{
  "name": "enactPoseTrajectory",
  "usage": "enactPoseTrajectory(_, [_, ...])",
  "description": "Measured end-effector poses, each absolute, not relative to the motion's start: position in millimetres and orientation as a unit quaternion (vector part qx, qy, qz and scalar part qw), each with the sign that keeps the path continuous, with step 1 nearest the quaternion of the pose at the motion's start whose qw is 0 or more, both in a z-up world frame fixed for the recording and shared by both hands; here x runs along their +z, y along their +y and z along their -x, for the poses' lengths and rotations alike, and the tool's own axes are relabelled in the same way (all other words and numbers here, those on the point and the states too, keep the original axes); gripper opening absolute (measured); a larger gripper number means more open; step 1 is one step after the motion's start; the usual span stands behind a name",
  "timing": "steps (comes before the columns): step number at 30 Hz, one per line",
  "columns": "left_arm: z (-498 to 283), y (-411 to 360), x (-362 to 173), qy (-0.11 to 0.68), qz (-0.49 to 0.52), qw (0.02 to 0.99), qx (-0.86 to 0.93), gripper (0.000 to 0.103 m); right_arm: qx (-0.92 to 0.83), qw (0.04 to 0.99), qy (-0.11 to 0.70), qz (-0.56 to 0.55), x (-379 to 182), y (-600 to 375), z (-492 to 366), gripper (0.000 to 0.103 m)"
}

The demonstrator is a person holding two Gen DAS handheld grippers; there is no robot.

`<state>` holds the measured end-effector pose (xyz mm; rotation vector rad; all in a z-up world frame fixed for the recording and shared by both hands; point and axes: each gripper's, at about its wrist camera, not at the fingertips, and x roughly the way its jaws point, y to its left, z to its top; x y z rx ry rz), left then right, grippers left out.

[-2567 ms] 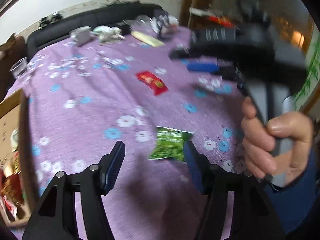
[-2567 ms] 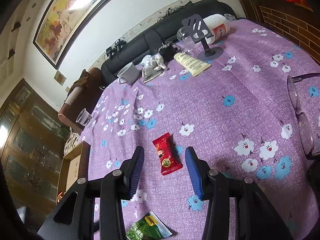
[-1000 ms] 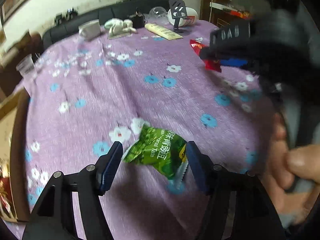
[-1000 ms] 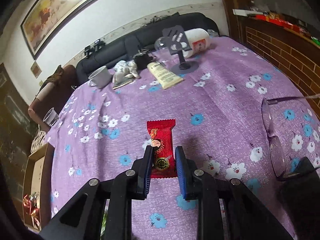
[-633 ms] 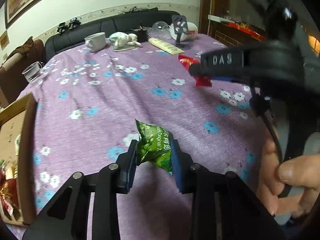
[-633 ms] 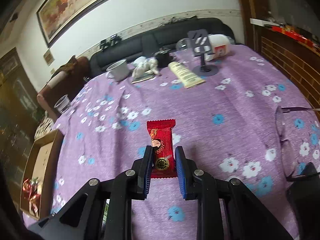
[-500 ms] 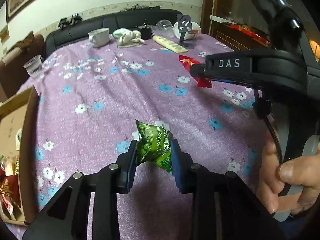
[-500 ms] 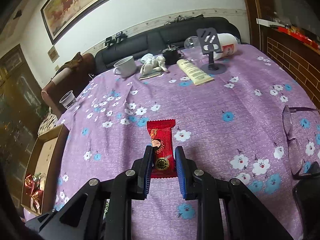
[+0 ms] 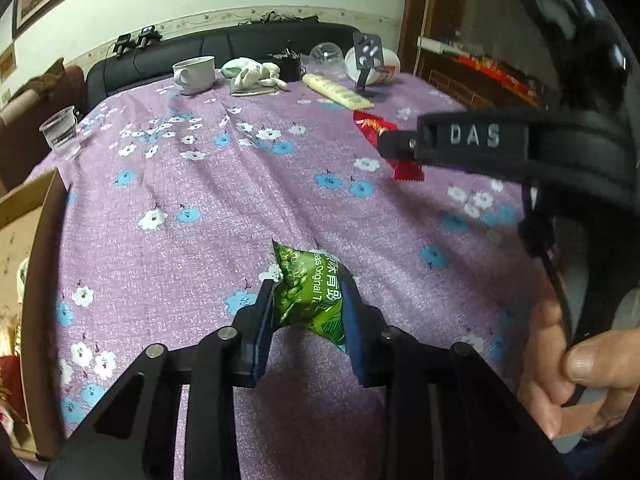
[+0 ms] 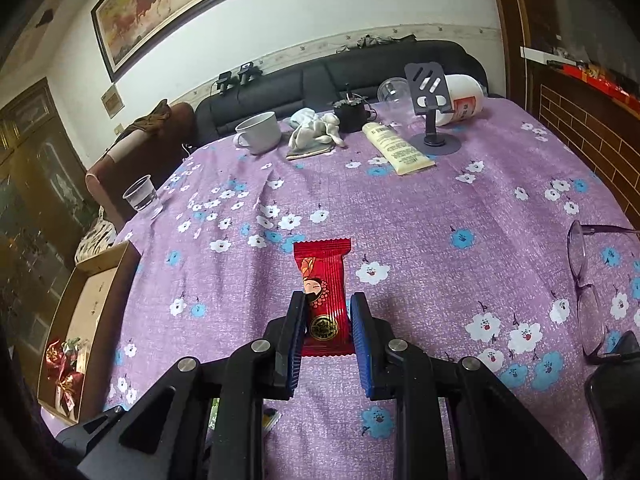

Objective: Organize snacks
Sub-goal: 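Lift the green bag with the left tool while the right tool lifts the red candy bar, then lower both snacks into the tray and open both tools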

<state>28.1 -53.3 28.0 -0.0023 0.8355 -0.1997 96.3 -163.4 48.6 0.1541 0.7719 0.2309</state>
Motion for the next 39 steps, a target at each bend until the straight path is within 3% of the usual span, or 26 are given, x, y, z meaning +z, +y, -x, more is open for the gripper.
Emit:
enactPoseTrajectory(17, [10.0,23.2,77.9,0.346,0.058,0.936,-0.043,0.029,0.254,0.915,0.312,0.012,65.9,-94.0,-47.5,0.023])
enactPoseTrajectory(31, [47.5,118.4,91.0,0.310,0.110,0.944,0.038,0.029,0.336,0.885,0.322,0.003,72.6,-72.2,-33.2,0.023])
enactPoseTrajectory(39, [72.2,172.7,88.6,0.292,0.141,0.943,0.080,0.029,0.376,0.849,0.369,-0.026,74.4,-37.9,-28.0,0.023])
